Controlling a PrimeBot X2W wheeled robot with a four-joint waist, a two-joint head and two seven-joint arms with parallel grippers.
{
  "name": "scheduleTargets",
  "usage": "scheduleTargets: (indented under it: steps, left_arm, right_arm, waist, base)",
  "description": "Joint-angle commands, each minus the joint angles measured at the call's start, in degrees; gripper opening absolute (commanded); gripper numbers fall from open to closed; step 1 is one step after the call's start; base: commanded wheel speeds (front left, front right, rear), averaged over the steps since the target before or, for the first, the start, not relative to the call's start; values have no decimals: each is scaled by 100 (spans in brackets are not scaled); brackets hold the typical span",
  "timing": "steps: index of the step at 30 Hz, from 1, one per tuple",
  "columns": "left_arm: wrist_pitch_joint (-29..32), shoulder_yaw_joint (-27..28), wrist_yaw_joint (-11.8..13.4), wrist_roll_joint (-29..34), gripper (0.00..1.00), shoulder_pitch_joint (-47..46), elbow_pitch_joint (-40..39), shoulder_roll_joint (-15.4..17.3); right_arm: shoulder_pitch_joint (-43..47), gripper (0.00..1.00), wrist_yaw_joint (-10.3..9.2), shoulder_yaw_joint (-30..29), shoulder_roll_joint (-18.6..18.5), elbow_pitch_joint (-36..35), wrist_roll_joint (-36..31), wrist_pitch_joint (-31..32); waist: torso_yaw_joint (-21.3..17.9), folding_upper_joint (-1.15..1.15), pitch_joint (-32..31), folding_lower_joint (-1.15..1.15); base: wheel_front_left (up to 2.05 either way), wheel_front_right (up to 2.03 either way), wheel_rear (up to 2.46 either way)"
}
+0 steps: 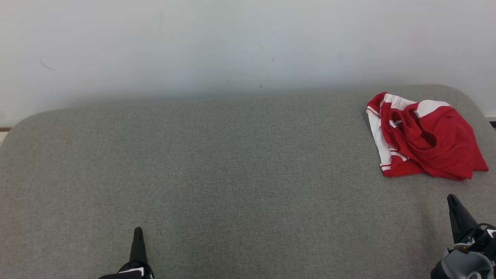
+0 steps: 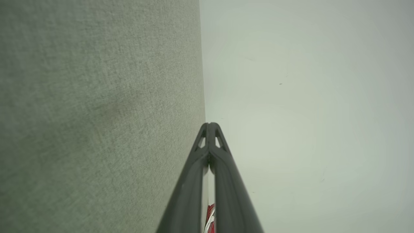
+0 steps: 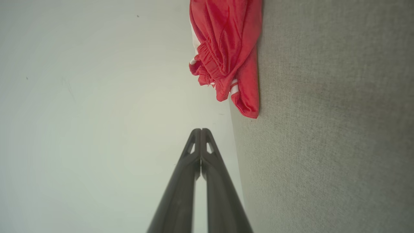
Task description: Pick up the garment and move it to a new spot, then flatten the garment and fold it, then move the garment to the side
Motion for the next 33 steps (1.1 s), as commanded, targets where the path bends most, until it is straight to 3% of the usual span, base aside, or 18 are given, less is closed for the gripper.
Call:
scheduleTargets:
  steps: [1,33]
  left_arm:
    - [-11,-5,-14,-58,0,-48,24,3]
    - [-11,-3,-14,-53,0,-41,19,3]
  right_arm:
    - [-46,0,2,-16,-30,13,56,31]
    - [-45,0,2,-38,-9,11,19,42]
  waist:
    - [0,0,0,0]
    - [0,0,0,0]
  base:
    - [0,0,0]
    - [0,0,0]
